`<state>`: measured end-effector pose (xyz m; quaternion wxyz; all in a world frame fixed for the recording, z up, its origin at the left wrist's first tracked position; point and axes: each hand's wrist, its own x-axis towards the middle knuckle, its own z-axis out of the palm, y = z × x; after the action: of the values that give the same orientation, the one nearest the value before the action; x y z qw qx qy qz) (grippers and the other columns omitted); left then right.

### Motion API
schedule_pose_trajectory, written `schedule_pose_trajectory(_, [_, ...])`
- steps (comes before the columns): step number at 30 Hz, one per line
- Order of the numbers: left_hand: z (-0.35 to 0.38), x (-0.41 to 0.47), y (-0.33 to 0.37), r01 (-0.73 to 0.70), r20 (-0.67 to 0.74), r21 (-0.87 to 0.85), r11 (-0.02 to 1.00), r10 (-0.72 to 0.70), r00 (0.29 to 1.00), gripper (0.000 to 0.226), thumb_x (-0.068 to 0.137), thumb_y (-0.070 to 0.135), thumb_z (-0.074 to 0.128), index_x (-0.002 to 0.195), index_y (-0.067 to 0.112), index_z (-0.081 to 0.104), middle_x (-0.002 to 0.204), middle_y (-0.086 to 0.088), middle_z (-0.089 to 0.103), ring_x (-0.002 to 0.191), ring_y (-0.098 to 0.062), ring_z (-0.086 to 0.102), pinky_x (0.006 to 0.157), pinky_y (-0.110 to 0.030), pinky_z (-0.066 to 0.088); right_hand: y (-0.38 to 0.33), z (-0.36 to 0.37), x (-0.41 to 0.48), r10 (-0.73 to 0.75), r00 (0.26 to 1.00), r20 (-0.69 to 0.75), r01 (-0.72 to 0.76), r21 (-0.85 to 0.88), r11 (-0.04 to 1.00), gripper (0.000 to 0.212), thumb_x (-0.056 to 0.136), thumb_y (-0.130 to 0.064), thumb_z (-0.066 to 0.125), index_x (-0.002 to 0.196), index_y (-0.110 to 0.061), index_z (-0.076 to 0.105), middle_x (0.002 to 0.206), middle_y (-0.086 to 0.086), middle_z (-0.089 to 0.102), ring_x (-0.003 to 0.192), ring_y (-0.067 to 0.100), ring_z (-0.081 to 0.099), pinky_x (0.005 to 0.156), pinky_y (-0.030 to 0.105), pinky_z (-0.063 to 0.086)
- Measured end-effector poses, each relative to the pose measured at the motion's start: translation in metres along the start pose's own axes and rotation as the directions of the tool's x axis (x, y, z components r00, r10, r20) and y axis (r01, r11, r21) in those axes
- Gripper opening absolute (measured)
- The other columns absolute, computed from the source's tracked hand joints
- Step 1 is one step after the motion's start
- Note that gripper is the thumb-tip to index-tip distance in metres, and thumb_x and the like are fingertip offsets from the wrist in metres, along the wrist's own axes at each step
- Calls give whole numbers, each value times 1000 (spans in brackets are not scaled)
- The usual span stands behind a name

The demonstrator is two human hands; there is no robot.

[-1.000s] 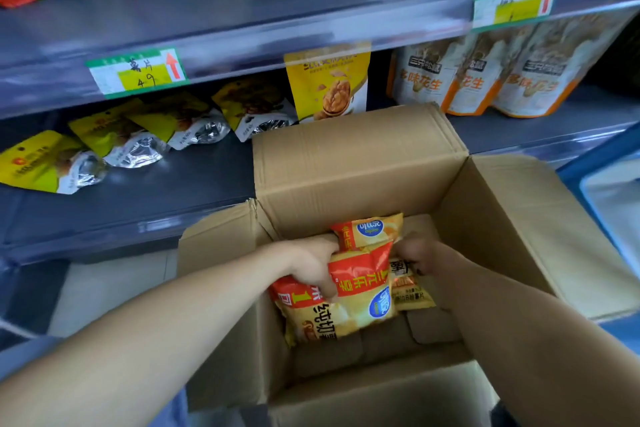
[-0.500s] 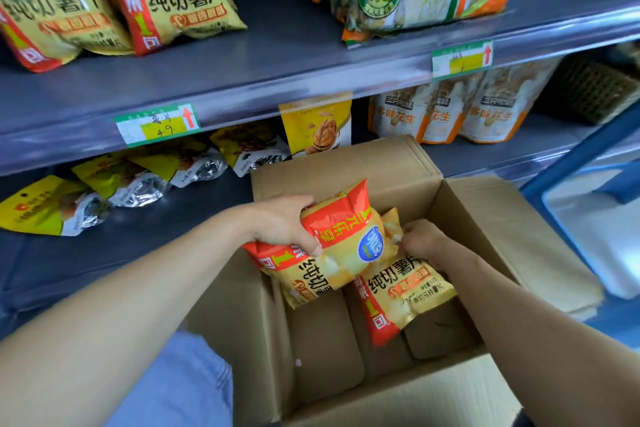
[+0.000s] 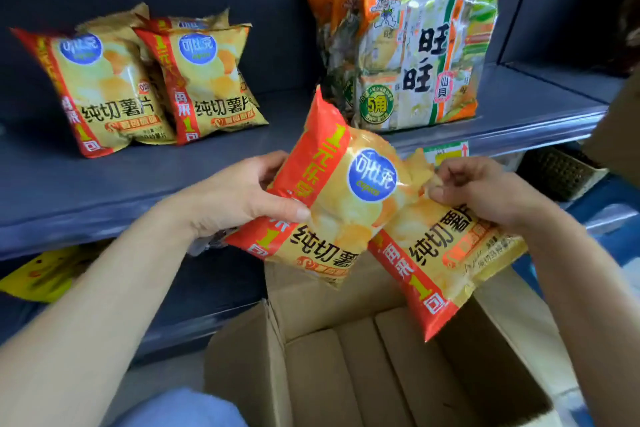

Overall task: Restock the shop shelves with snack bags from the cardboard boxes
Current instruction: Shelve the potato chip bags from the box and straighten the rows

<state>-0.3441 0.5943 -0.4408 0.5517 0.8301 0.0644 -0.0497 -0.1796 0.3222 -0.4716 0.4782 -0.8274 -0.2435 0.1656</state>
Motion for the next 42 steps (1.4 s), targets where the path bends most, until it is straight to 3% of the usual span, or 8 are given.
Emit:
schedule_pose_trajectory(7, [-72, -19, 4, -209, -411, -308, 928, 68, 909, 89, 21, 47, 93, 103, 25, 68, 99, 2, 75, 89, -14, 71, 75, -30, 59, -78, 24, 44, -185, 967, -174, 227, 265, 937, 40, 86, -9, 67, 53, -25, 51, 61, -3, 40, 64, 18, 39, 62, 33, 34])
schedule_pose_trajectory(12, [-118, -36, 0, -326, -605, -354, 876, 52, 795, 74, 57, 25, 85, 125, 17, 56, 111, -5, 71, 105, -24, 66, 90, -44, 52, -147, 76, 84, -283, 897, -340, 396, 334, 855, 40, 87, -8, 64, 58, -21, 39, 63, -2, 42, 60, 14, 39, 56, 27, 32])
schedule_pose_trajectory(16, [-162, -52, -13, -376, -689, -341, 862, 44, 724, 57, 68, 13, 67, 124, 15, 54, 115, -7, 68, 96, -21, 69, 84, -44, 56, -183, 118, 103, -303, 876, -375, 433, 337, 836, 35, 88, -16, 64, 61, -22, 42, 69, 1, 50, 63, 16, 49, 56, 31, 44])
schedule_pose_trajectory(25, [-223, -62, -77, -226, -588, -460, 858, -104, 802, 71, 70, 0, 71, 135, 13, 47, 127, -16, 62, 115, -34, 60, 93, -50, 48, -178, 195, 126, -169, 935, -312, 316, 514, 797, 28, 91, -12, 61, 66, -18, 50, 69, 3, 58, 65, 17, 55, 64, 36, 50])
schedule_pose_trajectory(29, [-227, -56, -90, -160, -595, -413, 896, -133, 792, 60, 81, 2, 66, 135, 19, 47, 123, -8, 64, 109, -23, 62, 88, -40, 49, -157, 203, 126, -196, 949, -248, 298, 498, 814, 7, 88, -27, 66, 90, -25, 59, 93, -2, 69, 85, 18, 68, 76, 41, 59])
schedule_pose_trajectory(33, [-228, -48, -97, -149, -575, -405, 902, -124, 809, 117, 40, 33, 95, 139, 25, 34, 121, -1, 65, 112, -22, 61, 96, -41, 47, -135, 215, 129, -183, 982, -50, 189, 332, 924, 81, 51, -67, 80, 119, -48, 40, 125, -6, 58, 120, 22, 55, 98, 47, 49])
schedule_pose_trajectory(35, [-229, -43, -98, -150, -572, -413, 898, -128, 811, 131, 22, 42, 96, 136, 30, 33, 118, 0, 67, 109, -22, 63, 91, -41, 50, -133, 219, 135, -199, 980, -25, 200, 210, 957, 83, 41, -73, 77, 110, -54, 35, 125, -8, 57, 124, 23, 50, 104, 48, 43])
schedule_pose_trajectory(42, [-237, -31, -87, -100, -517, -361, 927, -110, 849, 115, 25, 48, 94, 130, 30, 49, 117, 0, 70, 111, -23, 64, 97, -43, 49, -147, 214, 150, -148, 988, -54, 153, 104, 983, 105, 38, -70, 75, 129, -41, 31, 127, -7, 53, 124, 28, 47, 101, 51, 44])
